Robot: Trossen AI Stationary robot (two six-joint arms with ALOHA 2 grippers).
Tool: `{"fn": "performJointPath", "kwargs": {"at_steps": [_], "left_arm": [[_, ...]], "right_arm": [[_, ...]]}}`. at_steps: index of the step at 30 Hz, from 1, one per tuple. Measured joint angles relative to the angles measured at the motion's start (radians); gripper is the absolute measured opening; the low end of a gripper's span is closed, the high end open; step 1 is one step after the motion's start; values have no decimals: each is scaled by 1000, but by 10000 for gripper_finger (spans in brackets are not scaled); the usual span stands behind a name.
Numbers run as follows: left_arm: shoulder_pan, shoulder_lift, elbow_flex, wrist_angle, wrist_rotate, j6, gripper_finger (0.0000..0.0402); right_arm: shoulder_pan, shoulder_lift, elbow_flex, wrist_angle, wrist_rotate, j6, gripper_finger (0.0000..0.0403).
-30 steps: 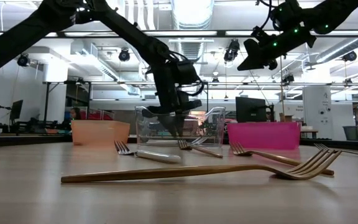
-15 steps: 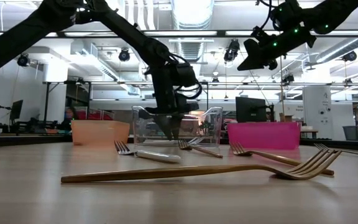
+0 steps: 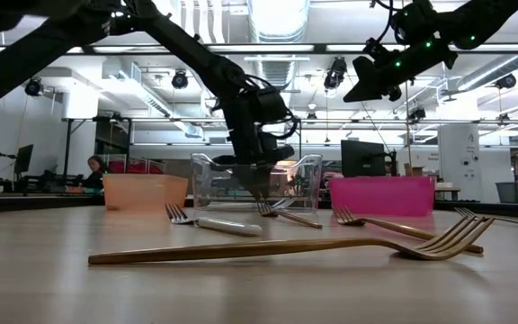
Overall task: Sort silverware by color (type)
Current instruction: Put the white fork into the transparent bin
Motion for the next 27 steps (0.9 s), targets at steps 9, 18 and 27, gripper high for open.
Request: {"fn": "performJointPath", "kwargs": {"at_steps": [9,18,27], "left_arm": [[0,0,-14,-45,-1,11,76],[0,0,1,-139,0,11,76],[-1,-1,6,-176,3,83,76]], "right_arm": [[0,0,0,0,0,-3,9],[0,0,0,0,0,0,9],[0,0,0,0,0,0,9]]}}
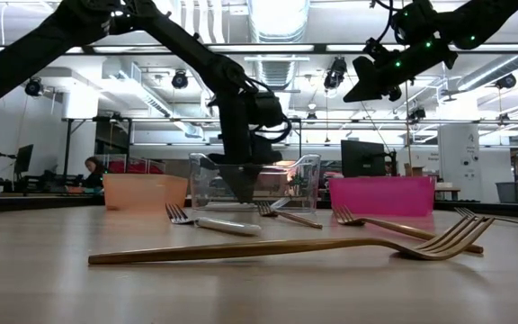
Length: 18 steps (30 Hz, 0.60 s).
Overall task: Sort silverware by color (type)
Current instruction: Put the white fork into the transparent bin, then put the gold fork into the red bin
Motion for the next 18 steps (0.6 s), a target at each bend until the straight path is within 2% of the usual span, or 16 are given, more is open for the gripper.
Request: {"fn": "performJointPath", "kwargs": {"at_steps": [14,18], "left_arm": [[-11,-21,90,-65,-2,113,76],[-33,-65,78,-52,-61,165,76]], "right_arm": [[0,0,0,0,0,18,9],[0,0,0,4,0,48,9]]}}
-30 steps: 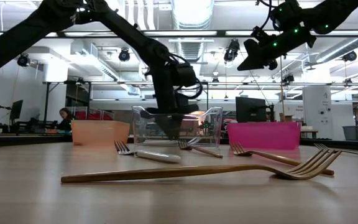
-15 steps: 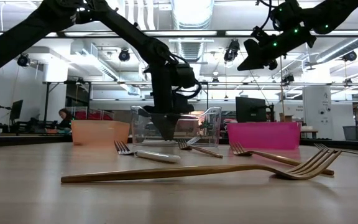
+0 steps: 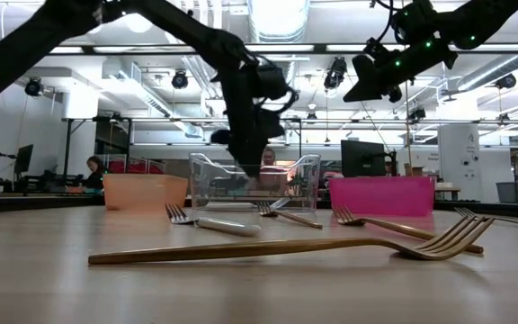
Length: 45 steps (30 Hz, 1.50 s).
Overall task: Sort silverware by color (type)
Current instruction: Put the gold fork into the red bin
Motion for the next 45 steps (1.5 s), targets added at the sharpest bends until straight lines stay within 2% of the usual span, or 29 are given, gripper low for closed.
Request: {"fn": "performJointPath", "kwargs": {"at_steps": [3,8,12,17,24,31,35,39,45], "left_arm": [[-18,-35,-19,5,-46,41,76],[-42,-123,-86,85,-46,130,76],[-42,-229,-228,194,-45,163,76],[-42,-423,-451,390,-29,204,76],[-42,-663,-726,708,166,234,76],[-59,-820,-928,1005,300,312,76],[-70,-876,-996,1142,320,326,76],[-67,-889,-1003,1156,310,360,76],[-70,-868,-988,1141,311,348,76]], "right_arm": [[1,0,0,6,0,48,9],[20,0,0,-8,-1,130,9],[67,-1,0,-75,-1,172,9],[149,-1,0,-201,-2,227,9],[280,-1,0,-275,-2,331,9],[376,-1,2,-298,-5,470,9],[422,-1,29,-344,-9,493,9],[454,19,78,-426,-10,495,9],[467,110,211,-713,-9,507,9]]}}
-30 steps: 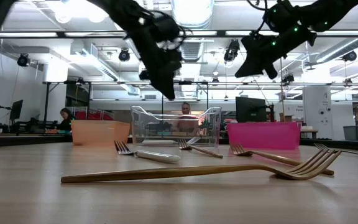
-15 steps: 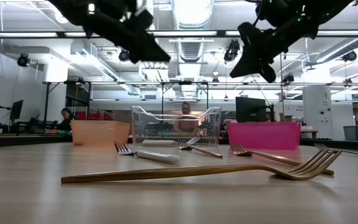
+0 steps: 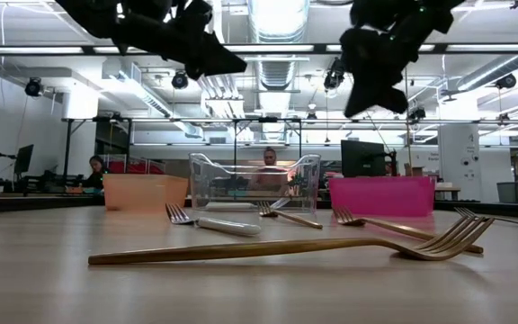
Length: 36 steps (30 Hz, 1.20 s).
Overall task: Sort silverware by color (type)
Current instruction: Put the gold fork into the red bin
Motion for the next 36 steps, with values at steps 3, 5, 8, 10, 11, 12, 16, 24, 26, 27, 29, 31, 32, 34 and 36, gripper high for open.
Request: {"fn": "performJointPath", "kwargs": {"at_steps": [3,5,8,10,11,12,16,24,26,27,29,31,32,34,36], "left_arm": [[-2,0,0,-7,2,-18,76],[-2,-3,0,-7,4,-34,76],[-2,-7,-1,-5,5,-43,76],[-2,-7,-1,-7,4,-48,76],[-2,-7,-1,-9,4,-53,76],[-2,-7,-1,-12,5,-55,76],[-5,-7,-1,-20,37,-63,76],[-39,-8,-2,-44,60,-75,76],[-40,-8,-1,-43,60,-71,76],[-39,-10,0,-44,59,-64,76],[-38,-13,6,-42,58,-27,76],[-38,-25,11,-43,43,23,76],[-38,-29,16,-41,36,45,76],[-38,-45,18,-43,30,77,76],[-37,-65,17,-48,24,102,76]], "right_arm": [[6,61,61,-170,0,25,9],[16,100,88,-263,1,25,9],[43,158,107,-326,0,21,9],[69,191,112,-338,0,-37,9],[87,207,113,-338,1,-88,9],[108,220,112,-337,0,-151,9],[192,251,83,-320,-8,-407,9],[240,306,48,-146,1,-366,9],[240,323,50,-139,0,-230,9],[240,330,55,-143,-2,-160,9],[240,347,66,-153,-47,-28,12],[244,360,78,-153,-124,64,20],[249,370,88,-153,-153,105,25],[257,387,111,-152,-186,179,40],[275,409,142,-157,-186,233,59]]}}
